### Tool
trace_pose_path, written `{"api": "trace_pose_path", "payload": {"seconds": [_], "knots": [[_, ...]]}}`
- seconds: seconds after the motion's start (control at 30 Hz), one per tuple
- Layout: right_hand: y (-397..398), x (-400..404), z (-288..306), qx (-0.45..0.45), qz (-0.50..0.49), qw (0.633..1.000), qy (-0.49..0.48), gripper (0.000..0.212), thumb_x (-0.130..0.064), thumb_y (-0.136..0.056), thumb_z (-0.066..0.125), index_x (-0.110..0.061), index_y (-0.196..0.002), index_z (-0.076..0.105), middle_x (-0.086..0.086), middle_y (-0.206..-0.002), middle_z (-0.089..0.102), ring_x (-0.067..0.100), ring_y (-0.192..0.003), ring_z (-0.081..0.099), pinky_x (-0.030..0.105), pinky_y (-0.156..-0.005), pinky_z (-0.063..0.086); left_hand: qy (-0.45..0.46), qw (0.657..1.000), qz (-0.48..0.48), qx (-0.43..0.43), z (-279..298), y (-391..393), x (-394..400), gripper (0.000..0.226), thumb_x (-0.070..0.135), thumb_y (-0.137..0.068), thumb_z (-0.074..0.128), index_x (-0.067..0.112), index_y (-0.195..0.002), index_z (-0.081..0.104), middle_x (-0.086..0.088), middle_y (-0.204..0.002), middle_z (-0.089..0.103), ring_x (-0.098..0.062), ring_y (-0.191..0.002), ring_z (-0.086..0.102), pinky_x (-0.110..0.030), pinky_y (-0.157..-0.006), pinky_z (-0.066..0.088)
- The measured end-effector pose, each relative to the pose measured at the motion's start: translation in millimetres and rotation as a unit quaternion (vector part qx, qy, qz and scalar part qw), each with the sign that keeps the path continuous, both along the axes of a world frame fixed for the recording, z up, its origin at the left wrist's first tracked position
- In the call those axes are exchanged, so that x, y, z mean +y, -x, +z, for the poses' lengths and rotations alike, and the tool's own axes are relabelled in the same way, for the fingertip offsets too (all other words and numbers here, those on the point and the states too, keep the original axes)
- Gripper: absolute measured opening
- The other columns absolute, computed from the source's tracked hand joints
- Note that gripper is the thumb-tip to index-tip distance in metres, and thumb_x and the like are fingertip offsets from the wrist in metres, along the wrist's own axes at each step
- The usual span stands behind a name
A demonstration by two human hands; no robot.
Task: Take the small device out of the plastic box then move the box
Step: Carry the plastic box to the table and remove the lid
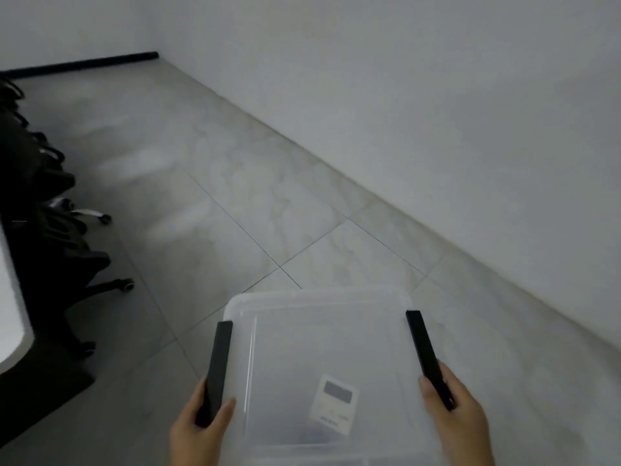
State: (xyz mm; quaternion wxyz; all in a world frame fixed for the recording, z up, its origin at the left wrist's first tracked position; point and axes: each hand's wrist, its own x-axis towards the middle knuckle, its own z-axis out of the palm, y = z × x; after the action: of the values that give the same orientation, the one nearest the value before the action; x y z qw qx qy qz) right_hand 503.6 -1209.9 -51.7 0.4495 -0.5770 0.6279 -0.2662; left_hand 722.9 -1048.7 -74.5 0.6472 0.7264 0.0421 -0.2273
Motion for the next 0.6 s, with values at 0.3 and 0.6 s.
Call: {"api": "trace_pose_path", "payload": {"seconds": [0.3,0.6], "knots": [[-213,-191,16,0.002,0.149,0.989,0.015,0.043,-0.017,-0.077,0.060,0.003,-0.115,0.055,0.017,-0.090,0.054,0.027,-0.075,0.047,0.005,-0.062,0.041,0.059,0.992,0.097,0.048,3,-170,-153,0.047,-0.013,-0.064,0.068,0.001,-0.109,0.061,-0.013,-0.098,0.063,0.028,-0.059,0.051,0.012,-0.059,0.034],[-483,-355,5,-0.003,0.243,0.970,0.019,0.035,-0.007,-0.082,0.058,-0.003,-0.117,0.057,0.016,-0.092,0.057,0.027,-0.084,0.050,0.022,-0.079,0.036,-0.068,0.976,0.201,-0.044,7,-375,-276,0.054,-0.009,-0.068,0.068,0.003,-0.119,0.055,-0.012,-0.110,0.062,-0.005,-0.088,0.056,0.006,-0.069,0.038]]}}
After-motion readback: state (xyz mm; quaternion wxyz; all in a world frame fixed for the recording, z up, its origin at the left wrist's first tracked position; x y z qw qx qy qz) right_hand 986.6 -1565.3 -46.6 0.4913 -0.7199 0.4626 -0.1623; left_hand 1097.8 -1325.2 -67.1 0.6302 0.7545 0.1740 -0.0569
